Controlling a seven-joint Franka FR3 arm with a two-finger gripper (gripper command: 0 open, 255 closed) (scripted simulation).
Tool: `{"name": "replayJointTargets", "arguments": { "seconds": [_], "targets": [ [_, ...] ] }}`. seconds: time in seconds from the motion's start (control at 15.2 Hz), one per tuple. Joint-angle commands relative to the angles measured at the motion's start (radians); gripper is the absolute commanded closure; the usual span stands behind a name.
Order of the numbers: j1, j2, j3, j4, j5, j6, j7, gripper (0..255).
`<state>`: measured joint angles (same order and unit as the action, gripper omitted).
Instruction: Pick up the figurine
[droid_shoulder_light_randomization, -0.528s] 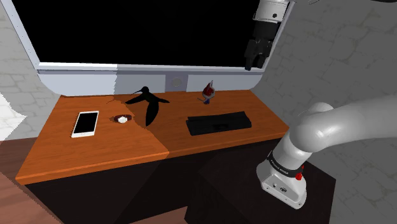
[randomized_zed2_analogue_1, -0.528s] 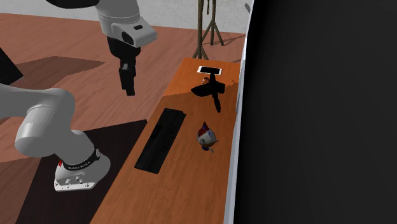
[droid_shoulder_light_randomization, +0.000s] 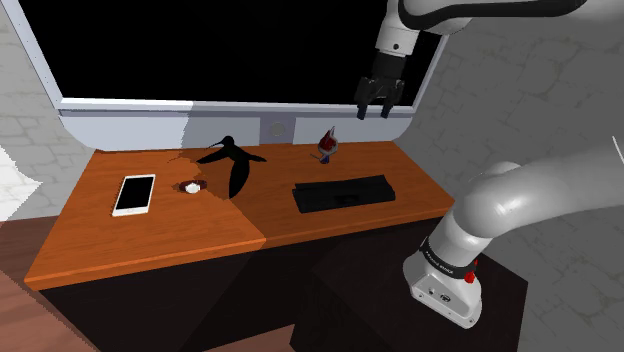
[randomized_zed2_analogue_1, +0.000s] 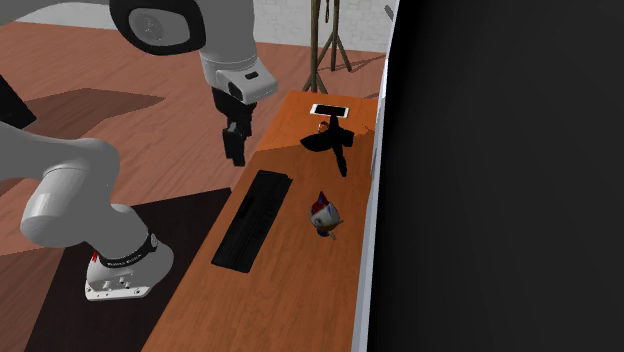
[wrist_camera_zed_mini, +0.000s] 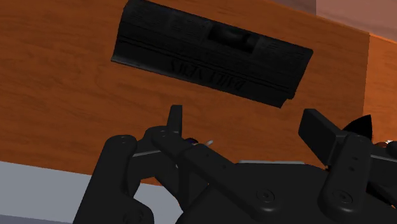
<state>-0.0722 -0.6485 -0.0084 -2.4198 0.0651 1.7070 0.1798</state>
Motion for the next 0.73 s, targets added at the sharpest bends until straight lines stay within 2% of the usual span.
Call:
{"name": "replayJointTargets", "arguments": {
  "seconds": [0.0,0.66],
  "targets": [
    [-0.017,0.05,0.012,0.003,0.003,0.075,0.055,0],
    [-0.107,0.345,0.052,0.043,-0.022,0.439,0.322,0]
  ]
}}
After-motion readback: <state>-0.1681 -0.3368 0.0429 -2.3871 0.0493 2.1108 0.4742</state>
